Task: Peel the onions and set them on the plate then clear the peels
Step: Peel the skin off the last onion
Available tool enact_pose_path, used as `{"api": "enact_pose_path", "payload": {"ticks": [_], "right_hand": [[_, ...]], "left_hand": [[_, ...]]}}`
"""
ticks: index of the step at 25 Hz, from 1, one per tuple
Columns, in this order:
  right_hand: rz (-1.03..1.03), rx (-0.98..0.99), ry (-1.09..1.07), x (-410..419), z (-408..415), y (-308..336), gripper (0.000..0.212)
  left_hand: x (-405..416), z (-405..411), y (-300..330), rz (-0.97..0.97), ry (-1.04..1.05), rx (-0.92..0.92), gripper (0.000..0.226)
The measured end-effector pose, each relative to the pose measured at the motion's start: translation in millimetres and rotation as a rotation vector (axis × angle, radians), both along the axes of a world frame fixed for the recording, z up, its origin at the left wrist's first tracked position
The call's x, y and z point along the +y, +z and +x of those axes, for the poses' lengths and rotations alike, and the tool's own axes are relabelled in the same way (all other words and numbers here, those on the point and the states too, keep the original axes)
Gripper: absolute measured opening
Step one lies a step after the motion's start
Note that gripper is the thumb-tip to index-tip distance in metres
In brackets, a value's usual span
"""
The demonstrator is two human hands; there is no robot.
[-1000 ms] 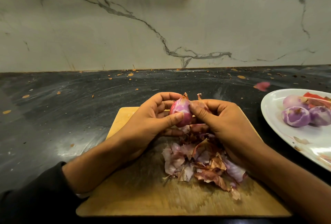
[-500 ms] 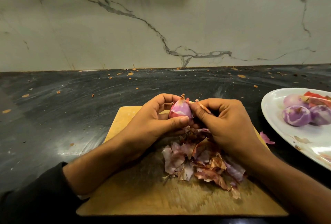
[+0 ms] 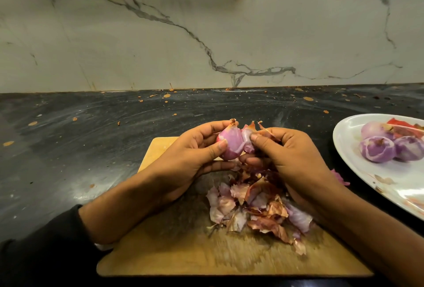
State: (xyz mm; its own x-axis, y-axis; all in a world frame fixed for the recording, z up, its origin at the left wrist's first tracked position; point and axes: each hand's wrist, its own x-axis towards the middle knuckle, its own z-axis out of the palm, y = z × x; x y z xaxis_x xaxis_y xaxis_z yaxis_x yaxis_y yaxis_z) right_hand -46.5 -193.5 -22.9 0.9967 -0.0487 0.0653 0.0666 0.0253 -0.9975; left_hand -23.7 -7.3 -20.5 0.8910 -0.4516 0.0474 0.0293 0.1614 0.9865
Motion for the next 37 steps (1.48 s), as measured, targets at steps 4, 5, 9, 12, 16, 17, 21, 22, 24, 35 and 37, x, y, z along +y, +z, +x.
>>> {"api": "enact_pose_path", "payload": {"ticks": [4,5,9,12,16,17,21,22,24,35,37], "right_hand": [[-0.133,-0.06,0.037,1,-1,-1,0.02],[-0.159,-0.085,0.045,2,-2,0,0.02],[-0.151,-0.112,0.055,2,-4,1,0.019],[-0.243,-0.162,0.054,0,-3,1,0.021],[-0.318,-0.246,-0.013,0,-3,1,0.017],[-0.333,-0.254,-0.036,0,-2,0,0.015],[-0.373,-0.272,-0.089,-1,-2,-3,0.014],[-0.376,-0.273,-0.092,-1,-3,-4,0.014],[-0.379,-0.278,-0.093,0,-3,-3,0.015],[-0.085,-0.071,0.03,0,-3,0,0.025],[-0.066,-0.073,0.044,0,-3,2,0.022]], "left_hand": [[-1,-2,-1,0.023,-0.002,-0.016,0.036],[-1,-4,-1,0.026,-0.013,-0.024,0.037],[0,-6,0,0.055,-0.012,-0.055,0.045],[0,-6,1,0.047,0.008,-0.067,0.046],[-2,-8,1,0.032,0.005,-0.063,0.048],[-2,-8,1,0.033,-0.007,-0.067,0.047],[-3,-10,3,0.036,-0.037,-0.08,0.042],[-3,-10,3,0.029,-0.04,-0.075,0.041],[-2,-11,3,0.009,-0.056,-0.059,0.042],[-3,-5,4,-0.029,-0.013,-0.017,0.042],[-2,-5,3,-0.024,-0.04,0.005,0.038]]}}
